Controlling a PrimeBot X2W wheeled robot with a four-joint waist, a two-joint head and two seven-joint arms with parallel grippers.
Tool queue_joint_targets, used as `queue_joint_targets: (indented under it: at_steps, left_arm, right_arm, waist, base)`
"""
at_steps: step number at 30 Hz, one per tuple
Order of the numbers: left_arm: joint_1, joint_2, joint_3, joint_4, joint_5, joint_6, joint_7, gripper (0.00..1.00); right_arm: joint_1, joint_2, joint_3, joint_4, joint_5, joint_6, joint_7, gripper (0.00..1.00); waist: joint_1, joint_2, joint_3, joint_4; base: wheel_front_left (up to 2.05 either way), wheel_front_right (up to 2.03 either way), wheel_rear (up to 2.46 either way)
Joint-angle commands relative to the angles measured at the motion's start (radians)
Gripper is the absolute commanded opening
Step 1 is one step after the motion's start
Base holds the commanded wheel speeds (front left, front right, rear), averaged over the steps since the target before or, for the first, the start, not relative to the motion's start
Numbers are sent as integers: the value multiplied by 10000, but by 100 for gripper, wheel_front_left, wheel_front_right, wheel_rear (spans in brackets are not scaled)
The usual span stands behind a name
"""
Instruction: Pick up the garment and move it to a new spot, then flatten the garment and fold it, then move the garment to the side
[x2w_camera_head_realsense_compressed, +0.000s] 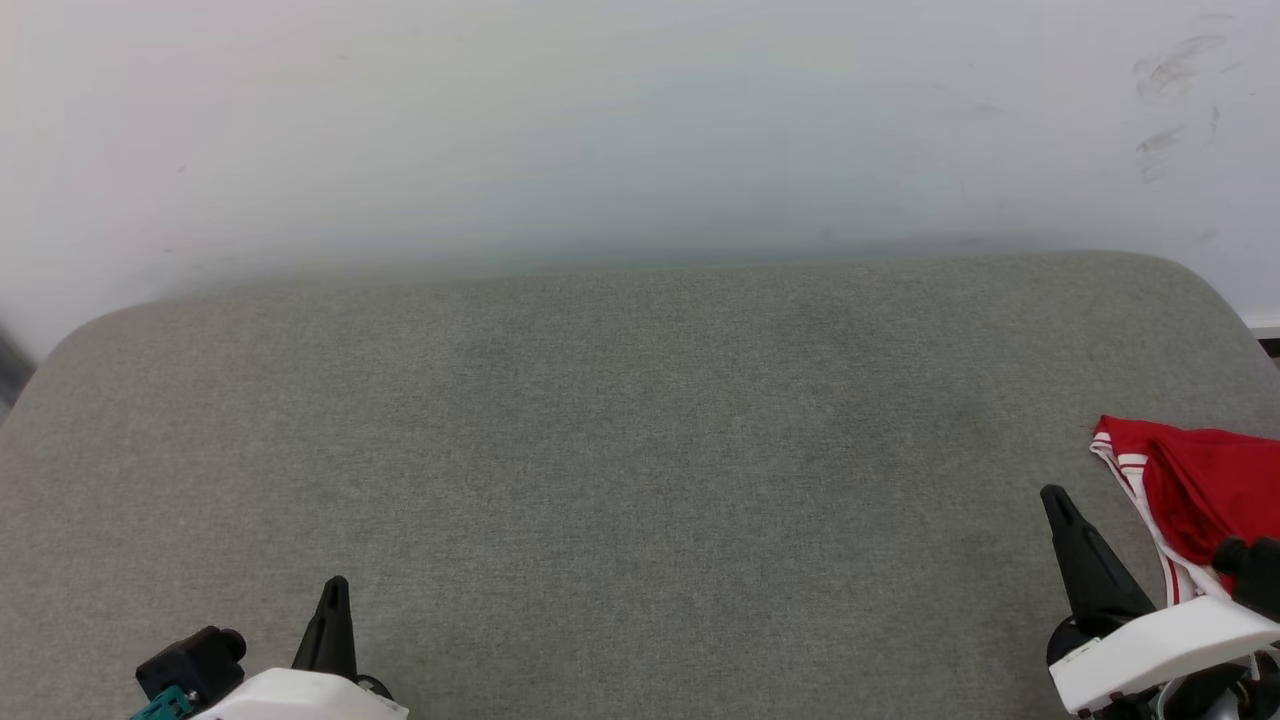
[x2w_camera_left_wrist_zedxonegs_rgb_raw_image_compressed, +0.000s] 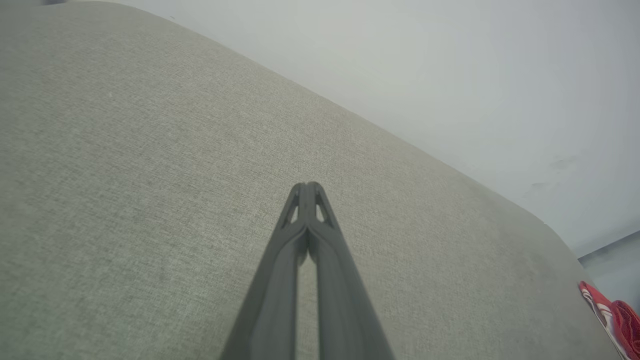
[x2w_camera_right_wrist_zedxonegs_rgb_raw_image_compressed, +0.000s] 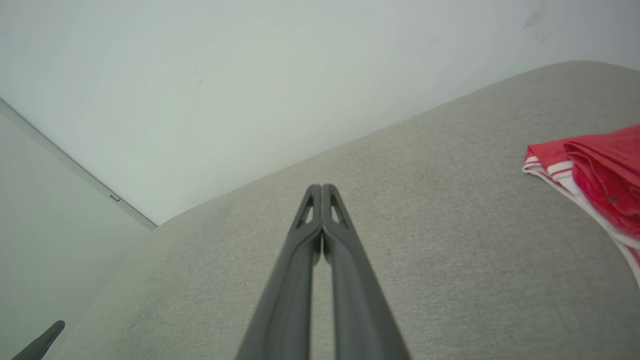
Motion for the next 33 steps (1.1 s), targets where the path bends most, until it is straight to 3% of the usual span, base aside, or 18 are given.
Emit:
queue_joint_targets:
  at_steps: [1, 33]
  left_arm:
    - [-360, 24, 147, -95, -343, -109, 89, 0]
    - [-915, -543, 1003, 94, -3919, -946, 1142, 0]
  right_arm:
    - [-346, 32, -62, -32, 406, -1, 14, 0]
    - [-871, 301, -368, 939, 4375, -3, 110, 0]
  waist:
    - [0, 0, 8, 8]
    - [0, 0, 172, 165]
  base:
    - [0, 0, 0]
    - [0, 0, 0]
